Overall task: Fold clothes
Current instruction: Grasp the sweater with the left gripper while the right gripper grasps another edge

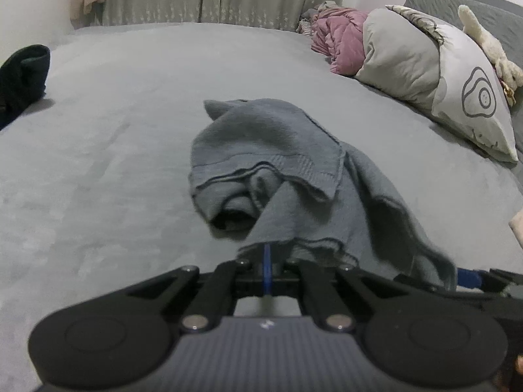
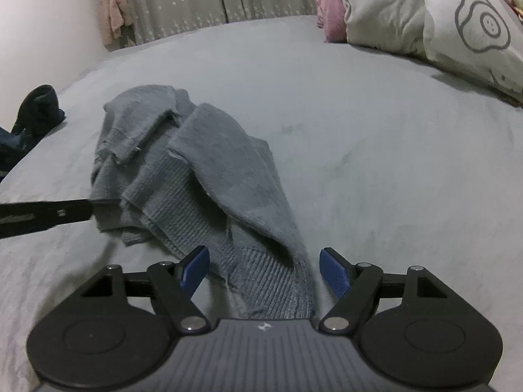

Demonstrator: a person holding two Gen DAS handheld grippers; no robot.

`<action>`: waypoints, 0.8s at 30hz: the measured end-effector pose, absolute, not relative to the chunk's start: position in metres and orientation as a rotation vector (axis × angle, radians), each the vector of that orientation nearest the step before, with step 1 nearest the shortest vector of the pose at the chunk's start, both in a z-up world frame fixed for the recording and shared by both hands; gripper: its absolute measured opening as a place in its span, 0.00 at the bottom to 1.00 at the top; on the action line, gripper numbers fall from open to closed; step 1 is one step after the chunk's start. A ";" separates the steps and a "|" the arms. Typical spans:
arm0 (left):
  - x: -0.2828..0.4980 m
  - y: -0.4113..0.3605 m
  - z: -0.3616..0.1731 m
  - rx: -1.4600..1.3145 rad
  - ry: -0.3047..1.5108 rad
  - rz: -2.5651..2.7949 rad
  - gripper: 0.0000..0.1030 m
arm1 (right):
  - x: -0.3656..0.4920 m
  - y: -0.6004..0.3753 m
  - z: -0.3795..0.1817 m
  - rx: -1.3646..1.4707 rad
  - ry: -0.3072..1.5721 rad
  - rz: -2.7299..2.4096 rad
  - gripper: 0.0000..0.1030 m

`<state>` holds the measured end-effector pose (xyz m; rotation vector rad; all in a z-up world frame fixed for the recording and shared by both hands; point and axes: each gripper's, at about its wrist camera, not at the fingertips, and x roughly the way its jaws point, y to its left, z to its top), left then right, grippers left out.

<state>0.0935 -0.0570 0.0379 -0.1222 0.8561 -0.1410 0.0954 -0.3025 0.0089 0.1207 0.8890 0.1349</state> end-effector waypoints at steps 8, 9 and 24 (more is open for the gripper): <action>0.096 -0.041 0.036 -0.150 0.867 -0.152 0.23 | 0.093 -0.306 0.015 0.137 0.858 0.136 0.72; 0.096 -0.040 0.036 -0.153 0.863 -0.152 0.48 | 0.093 -0.306 0.016 0.139 0.856 0.138 0.72; 0.130 -0.059 0.022 -0.187 0.888 -0.206 0.06 | 0.104 -0.302 0.011 0.124 0.842 0.157 0.61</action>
